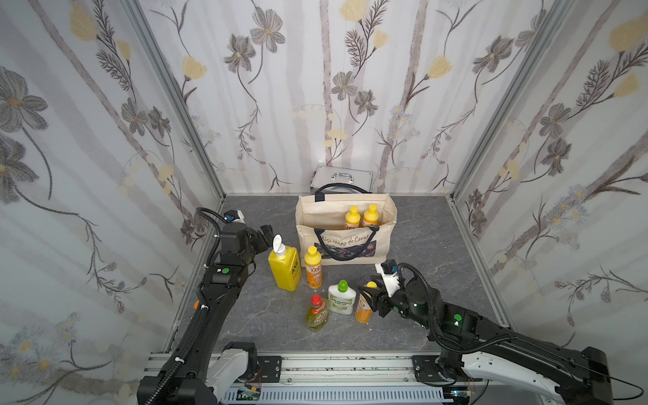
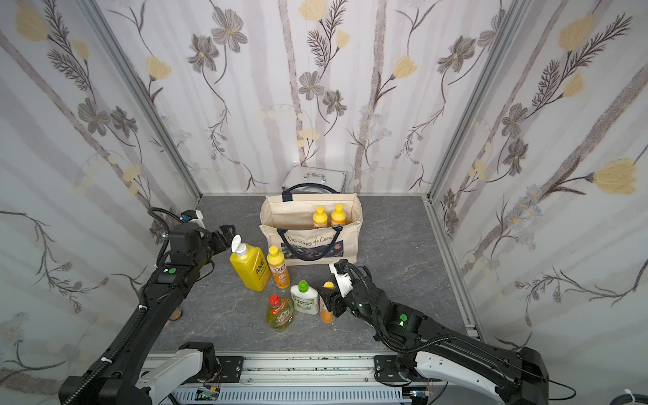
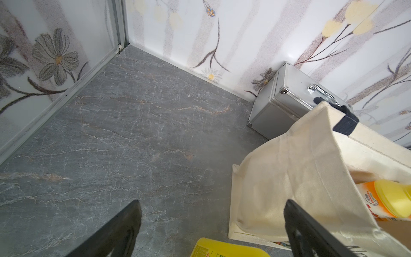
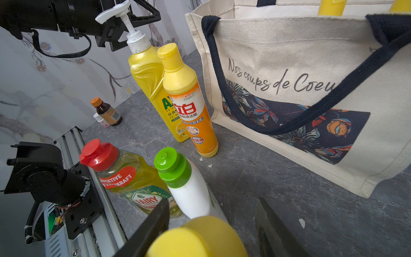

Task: Pack dish soap into the shopping bag
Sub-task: Pick up the bottle of dish soap at the center of the board.

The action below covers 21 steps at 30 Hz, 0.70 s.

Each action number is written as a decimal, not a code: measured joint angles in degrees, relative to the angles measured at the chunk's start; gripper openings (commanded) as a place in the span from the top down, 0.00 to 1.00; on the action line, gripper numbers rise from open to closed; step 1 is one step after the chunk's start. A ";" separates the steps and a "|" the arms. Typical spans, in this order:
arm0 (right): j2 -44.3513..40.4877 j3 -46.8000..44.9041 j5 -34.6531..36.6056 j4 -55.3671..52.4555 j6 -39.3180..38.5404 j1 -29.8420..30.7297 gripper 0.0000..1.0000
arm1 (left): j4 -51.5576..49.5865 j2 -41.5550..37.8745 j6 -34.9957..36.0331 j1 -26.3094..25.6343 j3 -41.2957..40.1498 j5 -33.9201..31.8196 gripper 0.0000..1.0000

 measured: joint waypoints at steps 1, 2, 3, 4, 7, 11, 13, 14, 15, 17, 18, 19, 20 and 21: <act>0.00 -0.04 0.00 -0.02 0.00 0.00 0.42 | 0.00 0.00 0.02 -0.02 0.00 0.00 0.00; 0.00 -0.11 0.00 0.00 0.02 0.00 0.41 | 0.00 0.00 0.02 -0.02 0.00 -0.02 0.00; 0.00 -0.15 0.00 -0.02 0.02 0.00 0.40 | 0.00 0.00 0.02 -0.02 0.00 -0.02 0.00; 0.00 -0.20 0.02 -0.02 0.02 0.00 0.40 | 0.00 0.00 0.02 -0.02 0.00 -0.02 0.00; 0.00 -0.22 0.04 -0.07 0.17 0.00 0.37 | 0.00 0.00 0.02 -0.11 0.00 -0.17 0.00; 0.02 -0.31 0.15 -0.07 0.22 0.00 0.38 | -0.15 -0.20 0.31 -0.15 0.00 -0.17 0.00; 0.02 -0.31 0.22 -0.07 0.22 0.00 0.41 | -0.39 -0.39 0.42 -0.22 0.00 -0.17 0.00; 0.02 -0.31 0.22 -0.07 0.22 0.00 0.42 | -0.44 -0.44 0.42 -0.22 0.00 -0.17 0.00; 0.02 -0.31 0.26 -0.07 0.22 0.00 0.44 | -0.44 -0.46 0.42 -0.24 0.00 -0.17 0.00; 0.11 -0.31 0.66 -0.04 0.20 -0.02 0.54 | -0.44 -0.46 0.44 -0.26 0.00 -0.20 0.00; 0.13 -0.28 0.90 0.00 0.33 -0.04 0.60 | -0.44 -0.46 0.42 -0.26 0.00 -0.17 0.00; 0.13 -0.17 0.92 -0.02 0.52 -0.07 0.64 | -0.44 -0.46 0.42 -0.26 0.00 -0.20 0.00; 0.13 -0.02 1.38 -0.17 -0.28 -0.04 0.66 | -0.44 -0.46 0.42 -0.26 0.00 -0.20 0.00; 0.13 0.20 2.16 -0.46 -0.26 -0.07 0.70 | -0.44 -0.44 0.42 -0.26 0.00 -0.20 0.00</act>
